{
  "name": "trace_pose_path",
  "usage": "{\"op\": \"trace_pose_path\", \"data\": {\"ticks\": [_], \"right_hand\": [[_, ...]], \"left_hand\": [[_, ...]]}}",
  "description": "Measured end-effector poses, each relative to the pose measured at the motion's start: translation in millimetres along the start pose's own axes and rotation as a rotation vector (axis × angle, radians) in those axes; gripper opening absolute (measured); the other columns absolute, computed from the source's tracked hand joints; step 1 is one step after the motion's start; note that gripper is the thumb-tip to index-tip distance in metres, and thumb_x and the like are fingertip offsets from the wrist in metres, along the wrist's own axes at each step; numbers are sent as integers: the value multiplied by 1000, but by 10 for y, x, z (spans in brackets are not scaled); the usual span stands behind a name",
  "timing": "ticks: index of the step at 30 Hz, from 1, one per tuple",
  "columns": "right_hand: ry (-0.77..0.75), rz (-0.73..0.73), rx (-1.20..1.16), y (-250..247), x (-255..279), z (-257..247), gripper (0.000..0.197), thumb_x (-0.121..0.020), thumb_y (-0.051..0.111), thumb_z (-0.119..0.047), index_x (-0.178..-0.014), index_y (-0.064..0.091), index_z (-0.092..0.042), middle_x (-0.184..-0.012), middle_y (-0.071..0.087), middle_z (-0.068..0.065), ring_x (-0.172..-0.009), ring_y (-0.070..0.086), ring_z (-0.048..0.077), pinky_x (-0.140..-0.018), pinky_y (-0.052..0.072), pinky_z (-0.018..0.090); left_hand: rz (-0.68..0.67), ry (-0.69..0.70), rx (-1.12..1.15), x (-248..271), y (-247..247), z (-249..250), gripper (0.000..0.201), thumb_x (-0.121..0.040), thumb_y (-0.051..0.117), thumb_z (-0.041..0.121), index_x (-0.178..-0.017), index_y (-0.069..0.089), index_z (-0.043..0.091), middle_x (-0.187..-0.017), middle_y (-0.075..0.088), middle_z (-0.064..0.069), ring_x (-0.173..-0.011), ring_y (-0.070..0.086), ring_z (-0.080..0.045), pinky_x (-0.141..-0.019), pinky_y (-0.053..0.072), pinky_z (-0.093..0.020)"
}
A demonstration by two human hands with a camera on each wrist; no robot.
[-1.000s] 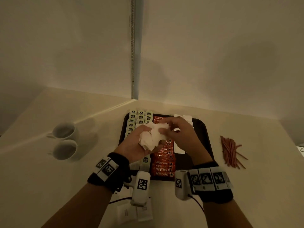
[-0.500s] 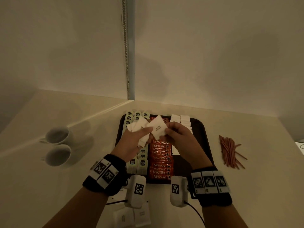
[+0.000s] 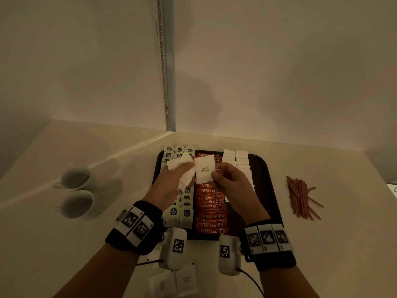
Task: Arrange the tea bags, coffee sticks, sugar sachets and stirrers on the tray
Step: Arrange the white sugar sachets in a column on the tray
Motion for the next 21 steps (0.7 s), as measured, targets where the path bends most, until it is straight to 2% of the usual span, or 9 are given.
{"op": "trace_pose_path", "data": {"ticks": [3,6,9,10,13,15,17,21], "right_hand": [[1,-2,-94,-66,-15,-10,10,-90,54,-3,-94,61,-9,-98,68,5,-89,68,16,-76,56,27],[-16,85,-90,-345,-51,16,7,-90,52,-1,-93,57,-3,-103,66,6,-93,66,17,-74,56,25],[31,262,138,-796,-105,225,10,-90,54,-3,-100,57,-4,-108,64,10,-95,65,19,-69,53,23],[64,321,237,-944,-116,326,9,-91,55,-4,-99,58,-7,-108,64,10,-94,64,20,-68,51,23],[198,415,461,-1278,-128,698,12,-90,57,-8,-103,59,-9,-108,63,11,-90,60,19,-71,50,25],[302,419,522,-1374,-125,946,22,-90,58,-11,-111,59,-7,-111,62,10,-97,60,21,-80,54,32],[366,436,522,-1411,-118,1114,26,-89,59,-12,-115,58,-8,-114,60,10,-101,60,23,-87,53,37],[369,475,552,-1417,-164,1229,25,-88,62,-13,-112,61,-9,-114,61,10,-102,60,23,-91,52,42]], "left_hand": [[-37,-88,258,7,32,-22,26,-94,40,11,-102,64,6,-82,69,-12,-58,60,-21,-50,49,-24],[-50,-113,357,16,34,-32,29,-95,35,13,-106,61,4,-85,68,-13,-63,63,-21,-55,54,-23],[-18,-113,428,-2,-7,-66,28,-97,37,13,-107,62,5,-92,65,-15,-87,61,-27,-66,59,-29],[-14,-124,446,-1,-19,-84,28,-97,39,14,-107,63,6,-92,66,-14,-90,60,-28,-67,60,-32],[-48,-176,411,8,-9,-148,29,-98,39,22,-111,63,15,-93,66,-11,-79,64,-27,-65,60,-37],[-48,-193,384,12,-7,-161,29,-99,38,24,-112,63,18,-93,65,-10,-71,66,-27,-58,59,-34],[-38,-198,381,9,-2,-161,29,-99,38,23,-111,63,16,-92,66,-11,-66,66,-26,-54,58,-31],[-25,-189,357,16,-16,-145,31,-98,38,21,-98,65,5,-86,68,-14,-65,63,-25,-56,58,-29]]}}
Point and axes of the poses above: each hand's wrist, its own x-axis away from the middle knuckle, its own y-axis out of the palm, z = x × y, the point moved 8 cm from there along -x, towards the middle knuckle
